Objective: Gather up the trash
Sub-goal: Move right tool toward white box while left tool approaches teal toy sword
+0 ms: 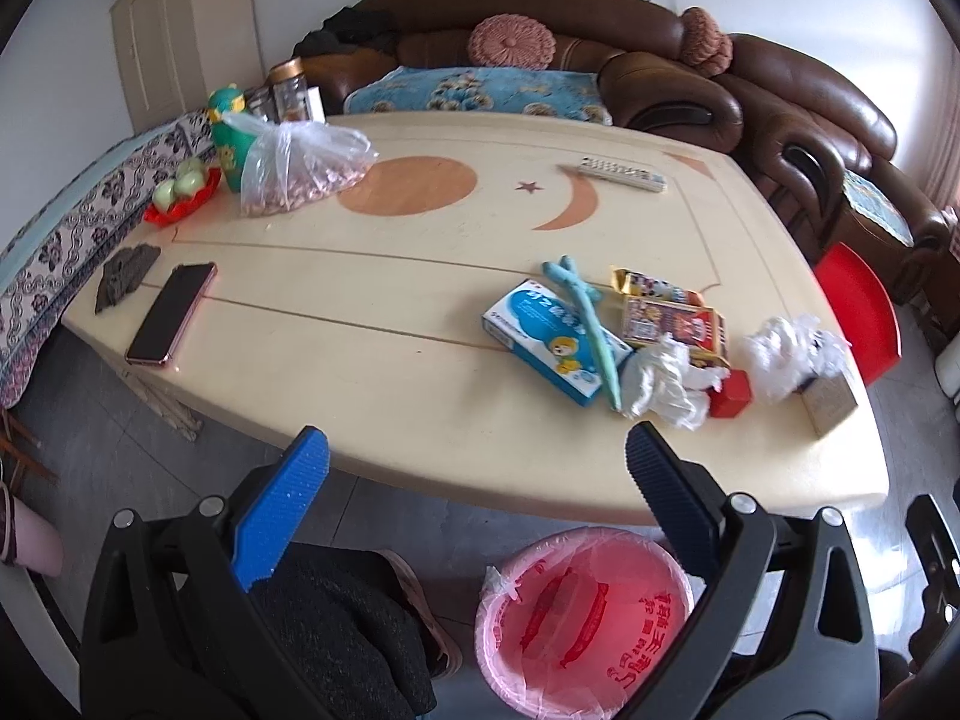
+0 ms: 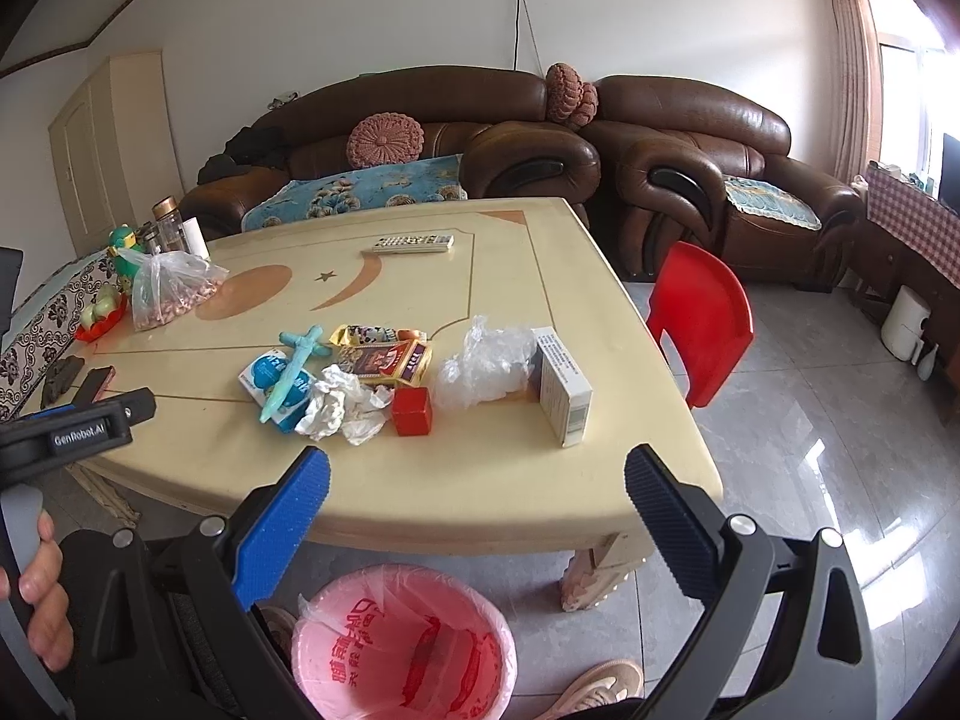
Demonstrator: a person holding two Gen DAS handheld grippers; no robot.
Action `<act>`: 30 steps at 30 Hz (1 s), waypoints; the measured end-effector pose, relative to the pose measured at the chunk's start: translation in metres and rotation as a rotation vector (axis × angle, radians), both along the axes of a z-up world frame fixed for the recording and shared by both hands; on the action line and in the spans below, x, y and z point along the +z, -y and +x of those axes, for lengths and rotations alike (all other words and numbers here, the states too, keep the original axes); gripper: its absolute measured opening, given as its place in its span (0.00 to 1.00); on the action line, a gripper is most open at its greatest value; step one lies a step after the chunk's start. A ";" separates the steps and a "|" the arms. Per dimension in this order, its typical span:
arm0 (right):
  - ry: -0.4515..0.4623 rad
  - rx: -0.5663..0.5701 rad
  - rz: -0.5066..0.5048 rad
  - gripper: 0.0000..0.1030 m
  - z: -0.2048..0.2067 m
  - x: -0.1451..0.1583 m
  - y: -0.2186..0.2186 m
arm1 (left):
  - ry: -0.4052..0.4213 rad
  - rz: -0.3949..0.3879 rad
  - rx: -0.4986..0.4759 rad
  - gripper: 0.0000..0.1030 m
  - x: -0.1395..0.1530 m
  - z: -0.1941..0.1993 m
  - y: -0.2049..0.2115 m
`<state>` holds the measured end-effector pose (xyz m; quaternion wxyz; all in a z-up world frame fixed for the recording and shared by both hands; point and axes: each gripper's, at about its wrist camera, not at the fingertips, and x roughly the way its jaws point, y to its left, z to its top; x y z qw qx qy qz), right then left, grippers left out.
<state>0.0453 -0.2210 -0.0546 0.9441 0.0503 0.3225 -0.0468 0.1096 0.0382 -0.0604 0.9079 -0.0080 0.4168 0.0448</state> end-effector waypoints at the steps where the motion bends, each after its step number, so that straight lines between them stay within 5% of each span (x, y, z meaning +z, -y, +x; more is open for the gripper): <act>1: 0.003 0.002 -0.002 0.94 0.003 -0.001 0.003 | -0.007 -0.001 0.005 0.94 -0.001 0.004 -0.001; 22: -0.017 0.097 0.023 0.94 0.095 -0.047 0.058 | -0.137 0.054 -0.170 0.94 -0.026 0.085 0.043; 30: -0.086 0.104 0.060 0.94 0.119 -0.082 0.075 | -0.266 -0.020 -0.222 0.94 -0.052 0.123 0.047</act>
